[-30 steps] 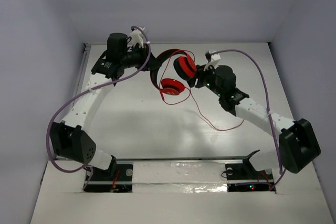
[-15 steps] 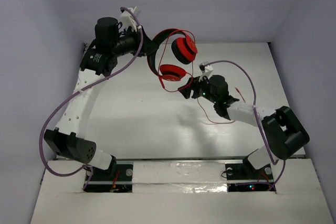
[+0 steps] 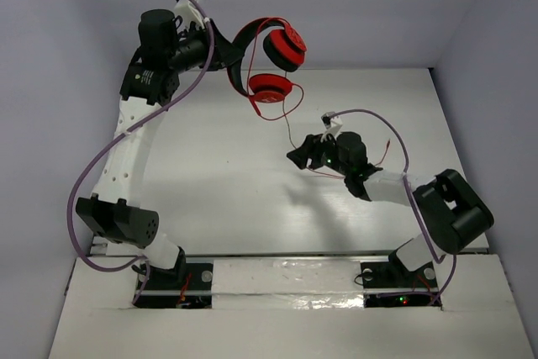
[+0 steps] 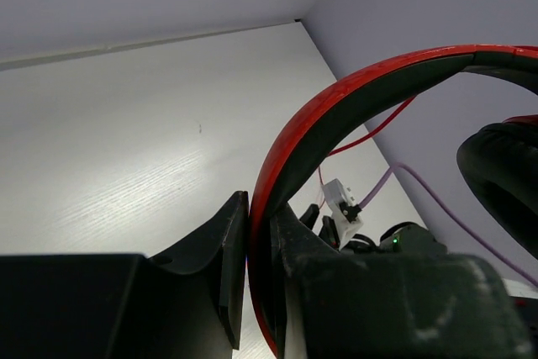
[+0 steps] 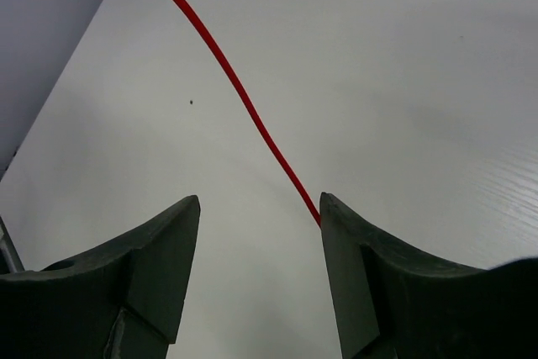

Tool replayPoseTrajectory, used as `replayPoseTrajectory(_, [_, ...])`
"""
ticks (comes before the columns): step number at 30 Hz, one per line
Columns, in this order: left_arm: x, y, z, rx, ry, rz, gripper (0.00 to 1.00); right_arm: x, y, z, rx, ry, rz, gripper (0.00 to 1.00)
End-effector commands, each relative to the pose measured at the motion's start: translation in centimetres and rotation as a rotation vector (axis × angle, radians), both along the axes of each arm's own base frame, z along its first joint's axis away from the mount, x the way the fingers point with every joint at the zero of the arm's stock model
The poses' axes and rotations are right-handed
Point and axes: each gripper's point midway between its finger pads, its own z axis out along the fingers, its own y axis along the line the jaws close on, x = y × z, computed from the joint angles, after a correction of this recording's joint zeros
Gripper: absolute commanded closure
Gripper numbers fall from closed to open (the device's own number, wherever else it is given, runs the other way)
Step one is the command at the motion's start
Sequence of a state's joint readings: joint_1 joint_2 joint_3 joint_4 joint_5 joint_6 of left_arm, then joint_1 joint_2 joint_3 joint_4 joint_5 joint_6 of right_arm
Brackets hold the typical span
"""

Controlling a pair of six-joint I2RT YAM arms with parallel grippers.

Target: Wrap the headphones

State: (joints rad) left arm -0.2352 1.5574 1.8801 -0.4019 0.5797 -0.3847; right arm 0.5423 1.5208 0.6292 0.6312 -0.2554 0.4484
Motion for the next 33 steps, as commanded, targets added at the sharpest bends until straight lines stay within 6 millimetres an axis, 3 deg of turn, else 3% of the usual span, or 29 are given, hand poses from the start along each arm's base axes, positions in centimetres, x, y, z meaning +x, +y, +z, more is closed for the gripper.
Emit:
replayPoseTrajectory(1, [-1.4,-0.5,4.9,-0.105,-0.092,-0.041,1.0,0.4,0.8,1.1,0.071,-0.036,0.024,0.35])
replayPoseTrajectory(4, [-1.8,-0.7,4.7,-0.109,-0.081,-0.062,1.0,1.9,0.2,1.6,0.041,-0.068,-0.039,0.32])
replayPoseTrajectory(10, [-2.2,-0.3,4.5,-0.082,-0.09,-0.047,1.0,2.7,0.2,2.5,0.022,-0.096,-0.053,0.3])
replayPoseTrajectory(11, [-2.2,-0.3,4.6,-0.082,-0.092,-0.047,1.0,2.6,0.5,1.4,0.009,-0.07,-0.034,0.3])
replayPoseTrajectory(17, [-2.1,-0.1,5.3,-0.094,-0.101,-0.028,1.0,2.5,1.0,-0.4,0.04,-0.015,-0.023,0.41])
replayPoseTrajectory(23, [-1.9,-0.3,6.8,-0.119,-0.117,-0.034,1.0,2.4,1.3,-2.6,0.059,0.051,-0.029,0.43])
replayPoseTrajectory(25, [-1.7,-0.3,6.5,-0.117,-0.11,-0.029,1.0,2.3,1.4,-2.7,0.057,0.055,-0.025,0.48])
replayPoseTrajectory(28, [-0.8,0.5,5.9,-0.1,-0.104,0.019,1.0,2.3,1.3,-2.3,0.054,0.059,-0.03,0.77])
replayPoseTrajectory(29, [-0.5,0.8,5.9,-0.098,-0.105,0.043,1.0,2.1,1.2,-2.0,0.054,0.059,-0.028,0.92])
replayPoseTrajectory(31, [0.5,1.1,4.9,-0.097,-0.087,0.083,1.0,1.4,1.4,-1.7,0.057,0.067,-0.02,1.0])
replayPoseTrajectory(33, [1.4,1.9,4.3,-0.11,-0.072,0.155,1.0,0.3,1.6,-1.7,0.023,0.093,-0.01,1.0])
